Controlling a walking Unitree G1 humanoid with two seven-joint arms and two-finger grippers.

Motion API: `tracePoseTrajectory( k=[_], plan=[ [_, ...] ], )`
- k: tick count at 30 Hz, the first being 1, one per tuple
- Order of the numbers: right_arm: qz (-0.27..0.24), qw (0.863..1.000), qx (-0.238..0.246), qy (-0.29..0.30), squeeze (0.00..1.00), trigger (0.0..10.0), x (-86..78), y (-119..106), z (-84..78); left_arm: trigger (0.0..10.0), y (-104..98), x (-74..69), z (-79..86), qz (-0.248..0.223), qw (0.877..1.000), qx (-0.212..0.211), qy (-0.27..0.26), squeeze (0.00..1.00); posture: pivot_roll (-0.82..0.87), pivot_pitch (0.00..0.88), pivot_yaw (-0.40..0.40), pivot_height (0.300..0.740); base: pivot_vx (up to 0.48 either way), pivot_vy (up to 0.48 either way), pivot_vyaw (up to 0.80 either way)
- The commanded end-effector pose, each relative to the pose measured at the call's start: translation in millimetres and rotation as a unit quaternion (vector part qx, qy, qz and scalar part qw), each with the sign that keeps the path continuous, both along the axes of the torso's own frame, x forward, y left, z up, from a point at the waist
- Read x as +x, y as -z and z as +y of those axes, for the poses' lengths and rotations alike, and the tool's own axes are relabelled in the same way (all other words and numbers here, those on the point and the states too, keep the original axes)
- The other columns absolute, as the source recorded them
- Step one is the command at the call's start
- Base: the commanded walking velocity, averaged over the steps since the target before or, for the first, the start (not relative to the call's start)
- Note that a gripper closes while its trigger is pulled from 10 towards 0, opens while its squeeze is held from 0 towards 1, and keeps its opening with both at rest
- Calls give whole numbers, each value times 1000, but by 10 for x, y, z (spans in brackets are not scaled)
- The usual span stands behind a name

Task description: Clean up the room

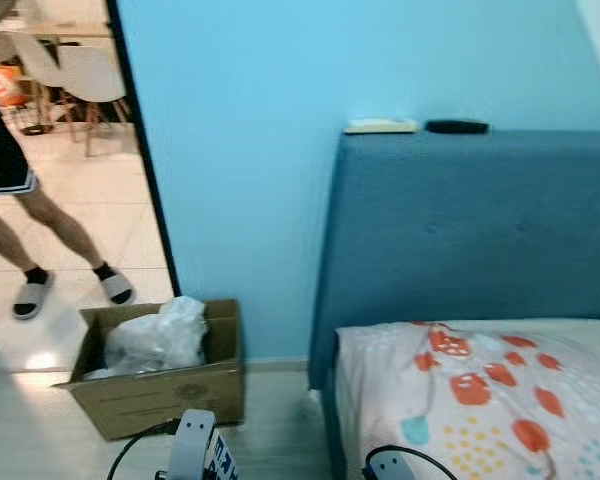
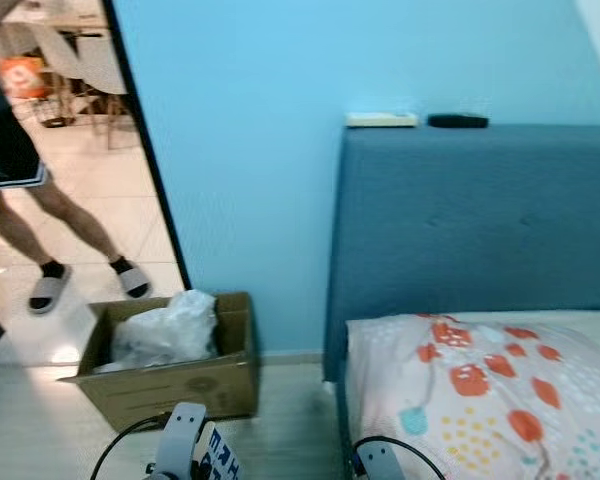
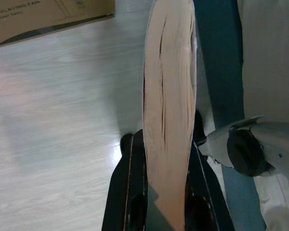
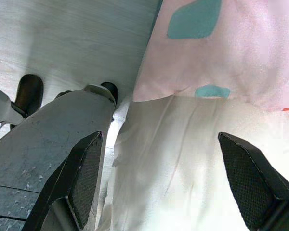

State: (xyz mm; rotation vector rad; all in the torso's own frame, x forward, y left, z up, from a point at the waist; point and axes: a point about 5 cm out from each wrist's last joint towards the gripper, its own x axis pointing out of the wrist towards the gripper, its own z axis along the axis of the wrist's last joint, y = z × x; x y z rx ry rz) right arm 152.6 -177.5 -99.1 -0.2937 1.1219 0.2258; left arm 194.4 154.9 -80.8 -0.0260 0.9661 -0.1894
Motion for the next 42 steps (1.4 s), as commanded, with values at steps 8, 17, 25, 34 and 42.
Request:
tracePoseTrajectory(
  k=[8, 17, 25, 34, 42],
  plan=[
    [53, 999, -10, -3, 0, 10000, -239, 78, -88, 10000, 24, -45, 34, 11, 1000, 5, -7, 0, 11, 0, -30, 740, 0, 0, -473],
    [51, 999, -3, 13, 0, 10000, -255, 80, -107, 10000, 46, -82, 66, 23, 999, 24, -8, 0, 11, 0, -29, 740, 0, 0, -503],
    [52, 999, -1, 12, 0, 10000, -260, 83, -97, 10000, 63, -118, 109, 32, 999, 34, -19, 0, 13, 0, -28, 740, -112, 0, 0],
    [51, 999, 0, 13, 0, 10000, -239, 82, -54, 10000, 80, -154, 118, 38, 998, 35, -19, 0, 10, 0, -26, 740, -334, 0, 0],
    [51, 999, -3, 8, 0, 10000, -222, 78, -48, 10000, 80, -152, 97, 39, 999, 32, -20, 0, 9, 0, -31, 740, -361, 0, 0]
  ],
)
